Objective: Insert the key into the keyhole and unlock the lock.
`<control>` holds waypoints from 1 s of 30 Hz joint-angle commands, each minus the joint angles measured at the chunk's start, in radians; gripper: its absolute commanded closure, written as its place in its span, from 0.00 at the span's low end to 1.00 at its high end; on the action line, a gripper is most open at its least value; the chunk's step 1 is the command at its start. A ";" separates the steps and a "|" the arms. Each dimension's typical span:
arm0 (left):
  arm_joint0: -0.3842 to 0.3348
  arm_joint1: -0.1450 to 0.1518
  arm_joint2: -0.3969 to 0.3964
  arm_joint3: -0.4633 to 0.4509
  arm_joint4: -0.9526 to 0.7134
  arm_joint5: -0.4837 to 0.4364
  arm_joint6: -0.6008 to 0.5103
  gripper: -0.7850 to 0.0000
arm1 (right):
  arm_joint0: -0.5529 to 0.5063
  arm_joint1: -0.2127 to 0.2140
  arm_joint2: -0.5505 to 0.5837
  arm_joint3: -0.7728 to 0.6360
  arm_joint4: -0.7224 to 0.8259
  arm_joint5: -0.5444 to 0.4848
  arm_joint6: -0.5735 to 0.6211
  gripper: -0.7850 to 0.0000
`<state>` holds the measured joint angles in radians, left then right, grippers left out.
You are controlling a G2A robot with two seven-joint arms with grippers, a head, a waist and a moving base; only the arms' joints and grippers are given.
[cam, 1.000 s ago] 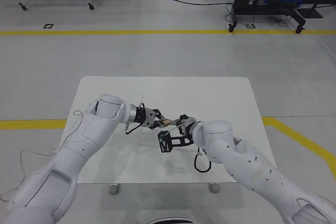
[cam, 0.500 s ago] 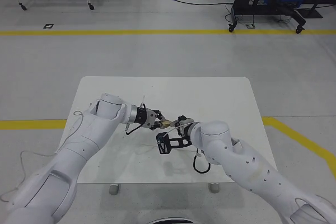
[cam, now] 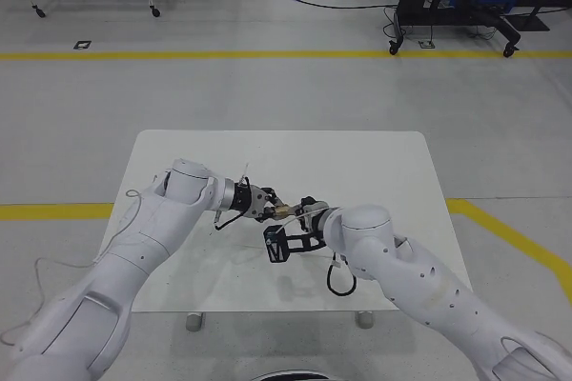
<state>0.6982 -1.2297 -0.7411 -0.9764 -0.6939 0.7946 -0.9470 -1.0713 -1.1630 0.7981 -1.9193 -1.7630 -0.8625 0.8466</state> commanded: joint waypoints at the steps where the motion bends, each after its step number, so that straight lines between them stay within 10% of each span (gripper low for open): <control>1: 0.003 0.003 -0.008 0.005 -0.013 -0.006 -0.022 1.00 | -0.005 0.001 0.015 0.002 0.017 0.008 -0.013 1.00; 14: 0.014 0.006 -0.027 0.019 -0.042 -0.033 -0.044 1.00 | -0.024 0.005 0.056 -0.004 0.057 0.027 -0.051 1.00; 22: 0.135 0.028 -0.187 -0.168 -0.088 -0.191 0.385 1.00 | -0.069 0.013 0.098 -0.025 0.009 0.097 -0.002 1.00; 30: 0.282 0.049 -0.233 -0.497 0.020 -0.109 0.677 1.00 | -0.105 0.008 0.143 -0.029 0.097 0.184 0.053 1.00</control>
<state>0.9690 -1.1815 -0.9705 -1.4448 -0.6786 0.6741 -0.2967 -1.1760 -1.1537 0.9399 -1.9485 -1.6747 -0.6845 0.8976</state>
